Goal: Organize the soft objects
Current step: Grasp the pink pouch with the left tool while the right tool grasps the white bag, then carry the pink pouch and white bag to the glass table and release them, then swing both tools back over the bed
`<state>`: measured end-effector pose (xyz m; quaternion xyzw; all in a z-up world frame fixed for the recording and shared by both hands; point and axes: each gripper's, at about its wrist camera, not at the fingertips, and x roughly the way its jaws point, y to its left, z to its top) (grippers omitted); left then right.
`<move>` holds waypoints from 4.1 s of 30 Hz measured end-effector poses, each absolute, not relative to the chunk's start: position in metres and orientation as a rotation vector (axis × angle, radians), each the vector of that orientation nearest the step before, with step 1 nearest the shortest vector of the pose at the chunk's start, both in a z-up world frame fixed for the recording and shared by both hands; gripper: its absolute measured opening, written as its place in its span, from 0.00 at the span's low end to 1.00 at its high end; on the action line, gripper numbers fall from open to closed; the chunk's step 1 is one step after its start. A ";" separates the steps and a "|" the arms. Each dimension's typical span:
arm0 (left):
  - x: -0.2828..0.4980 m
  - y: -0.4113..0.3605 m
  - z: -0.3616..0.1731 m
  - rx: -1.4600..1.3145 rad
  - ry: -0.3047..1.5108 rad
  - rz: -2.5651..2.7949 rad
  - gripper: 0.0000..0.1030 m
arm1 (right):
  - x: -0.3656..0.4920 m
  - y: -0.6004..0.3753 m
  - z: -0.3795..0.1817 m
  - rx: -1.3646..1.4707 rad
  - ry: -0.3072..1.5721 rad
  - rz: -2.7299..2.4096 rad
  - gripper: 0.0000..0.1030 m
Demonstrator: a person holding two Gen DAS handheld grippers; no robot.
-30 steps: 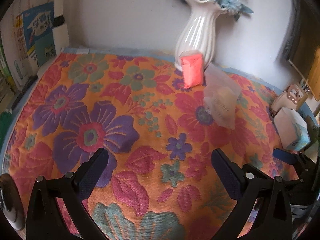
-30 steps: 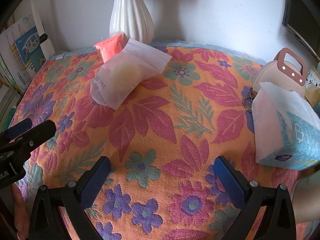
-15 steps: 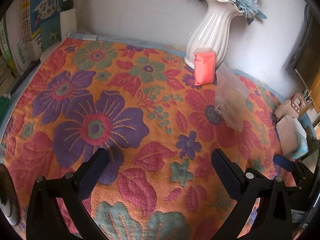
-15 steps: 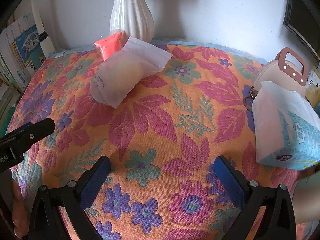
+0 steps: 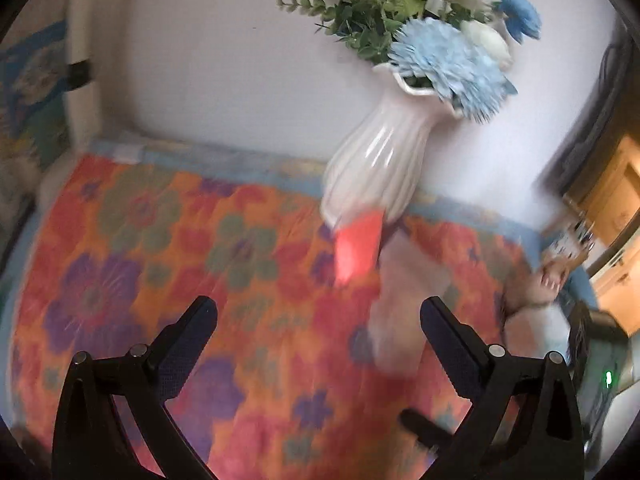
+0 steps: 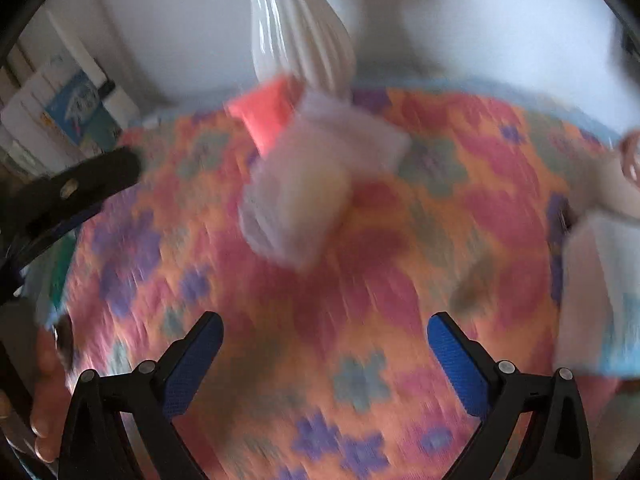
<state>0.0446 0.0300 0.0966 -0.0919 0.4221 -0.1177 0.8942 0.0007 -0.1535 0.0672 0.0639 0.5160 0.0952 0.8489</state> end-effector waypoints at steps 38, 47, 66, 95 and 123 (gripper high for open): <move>-0.023 0.013 0.057 -0.295 0.886 -0.534 0.30 | -0.088 -0.161 0.068 0.233 0.864 0.224 0.48; -0.102 0.004 0.059 -0.325 0.852 -0.614 0.30 | -0.180 -0.174 0.089 0.112 0.855 0.188 0.48; -0.204 -0.173 0.094 -0.076 0.836 -0.997 0.30 | -0.297 -0.358 0.149 0.121 0.887 0.008 0.48; -0.174 -0.425 0.122 0.265 0.576 -0.609 0.31 | -0.162 -0.610 0.139 0.392 0.899 -0.233 0.53; -0.229 -0.433 0.133 0.333 0.411 -0.685 0.86 | -0.259 -0.626 0.158 0.698 0.701 -0.241 0.86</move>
